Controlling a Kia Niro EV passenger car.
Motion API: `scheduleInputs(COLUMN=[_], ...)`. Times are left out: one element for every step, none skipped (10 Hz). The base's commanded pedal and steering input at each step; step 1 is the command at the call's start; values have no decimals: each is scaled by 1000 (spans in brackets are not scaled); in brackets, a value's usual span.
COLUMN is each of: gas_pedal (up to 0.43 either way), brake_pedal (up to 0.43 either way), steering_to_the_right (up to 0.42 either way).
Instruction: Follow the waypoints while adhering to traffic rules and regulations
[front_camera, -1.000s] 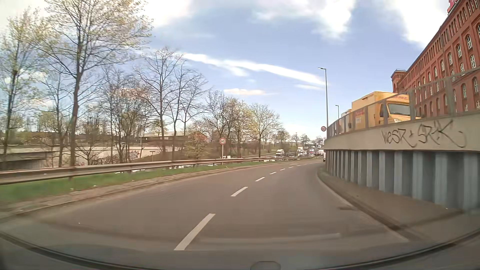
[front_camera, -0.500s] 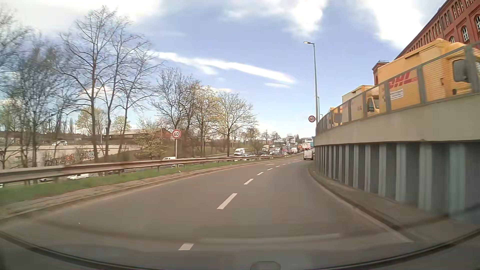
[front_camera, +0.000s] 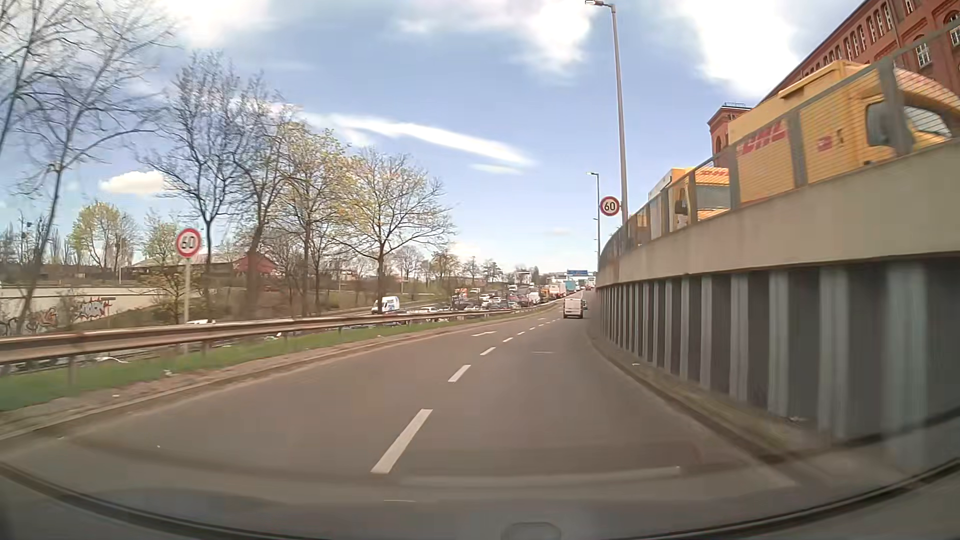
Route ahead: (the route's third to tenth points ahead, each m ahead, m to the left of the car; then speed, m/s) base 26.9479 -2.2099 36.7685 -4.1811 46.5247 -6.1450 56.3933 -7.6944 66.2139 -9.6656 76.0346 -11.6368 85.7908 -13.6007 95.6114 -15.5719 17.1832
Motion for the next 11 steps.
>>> scheduleInputs(gas_pedal=[299,319,358,378,390,390,390,378,331,287,287], brake_pedal=[0,0,0,0,0,0,0,0,0,0,0], steering_to_the_right=[50,44,39,36,35,34,33,31,29,25,18])
